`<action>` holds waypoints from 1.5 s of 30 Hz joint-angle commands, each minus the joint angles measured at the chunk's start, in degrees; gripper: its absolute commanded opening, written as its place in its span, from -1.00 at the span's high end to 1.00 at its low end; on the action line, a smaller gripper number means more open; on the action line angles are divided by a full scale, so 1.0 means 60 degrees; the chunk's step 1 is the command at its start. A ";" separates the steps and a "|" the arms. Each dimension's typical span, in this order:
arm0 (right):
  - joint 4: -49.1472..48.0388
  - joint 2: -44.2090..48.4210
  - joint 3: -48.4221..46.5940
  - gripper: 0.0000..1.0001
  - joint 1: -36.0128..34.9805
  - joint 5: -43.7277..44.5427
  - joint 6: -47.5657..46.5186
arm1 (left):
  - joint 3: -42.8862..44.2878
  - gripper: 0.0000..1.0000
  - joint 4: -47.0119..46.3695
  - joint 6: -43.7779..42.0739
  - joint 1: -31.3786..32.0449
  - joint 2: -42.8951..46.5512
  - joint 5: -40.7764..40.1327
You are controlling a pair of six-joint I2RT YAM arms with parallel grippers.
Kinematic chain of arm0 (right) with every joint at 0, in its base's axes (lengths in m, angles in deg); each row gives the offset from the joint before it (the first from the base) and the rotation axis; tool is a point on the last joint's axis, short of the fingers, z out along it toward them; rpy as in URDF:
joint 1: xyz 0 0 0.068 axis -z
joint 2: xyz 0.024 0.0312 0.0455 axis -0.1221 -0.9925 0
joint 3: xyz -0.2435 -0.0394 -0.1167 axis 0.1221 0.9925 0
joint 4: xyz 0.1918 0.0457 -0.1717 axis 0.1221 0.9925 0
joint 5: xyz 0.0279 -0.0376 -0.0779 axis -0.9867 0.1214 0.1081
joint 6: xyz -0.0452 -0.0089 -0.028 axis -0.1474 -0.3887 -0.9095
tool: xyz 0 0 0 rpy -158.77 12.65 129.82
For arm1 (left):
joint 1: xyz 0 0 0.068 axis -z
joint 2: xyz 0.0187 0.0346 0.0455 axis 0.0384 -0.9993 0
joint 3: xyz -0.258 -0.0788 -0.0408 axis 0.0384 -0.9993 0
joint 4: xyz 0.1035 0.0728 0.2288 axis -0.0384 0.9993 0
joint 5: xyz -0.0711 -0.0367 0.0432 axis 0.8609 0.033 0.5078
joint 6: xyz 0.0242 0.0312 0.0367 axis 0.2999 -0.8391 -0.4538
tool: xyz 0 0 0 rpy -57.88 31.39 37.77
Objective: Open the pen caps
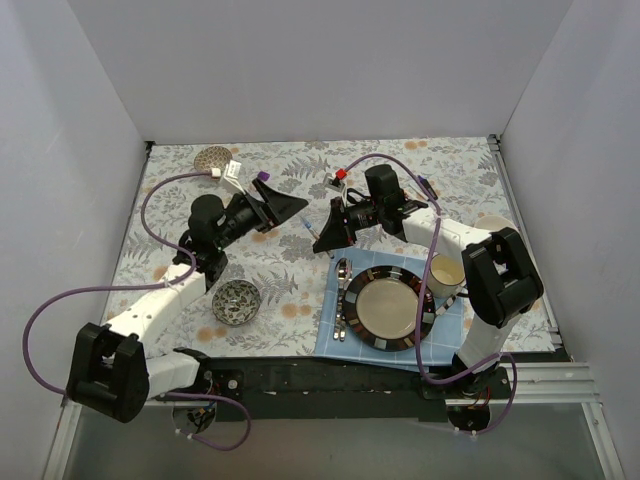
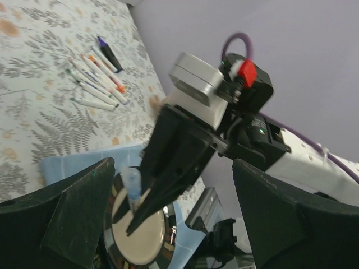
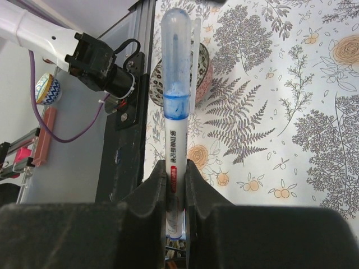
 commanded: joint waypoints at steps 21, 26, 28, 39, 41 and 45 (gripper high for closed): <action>-0.0286 0.0364 -0.0207 0.97 0.0051 -0.0227 0.0096 | -0.0112 0.41 -0.0443 -0.0327 0.1681 -0.0564 -0.1286; -0.0578 0.0364 -0.0091 0.97 0.0109 -0.0270 0.0374 | -0.0112 0.31 -0.0443 -0.0414 0.1681 -0.0564 -0.1226; -0.0666 0.0364 -0.0046 0.97 0.0138 -0.0314 0.0491 | -0.0141 0.28 -0.0457 -0.0473 0.1695 -0.0563 -0.1212; -0.0988 0.0320 0.0056 0.97 0.0182 -0.0475 0.0740 | -0.0156 0.90 -0.0355 -0.0707 0.1783 -0.0578 -0.1563; -0.1003 0.0305 0.0057 0.66 0.0168 -0.0534 0.0755 | -0.0156 1.00 -0.0369 -0.0722 0.1783 -0.0534 -0.1622; -0.1396 0.0363 0.0173 -0.48 0.0182 -0.0709 0.1017 | -0.0170 1.00 -0.0457 -0.0752 0.1783 -0.0519 -0.1477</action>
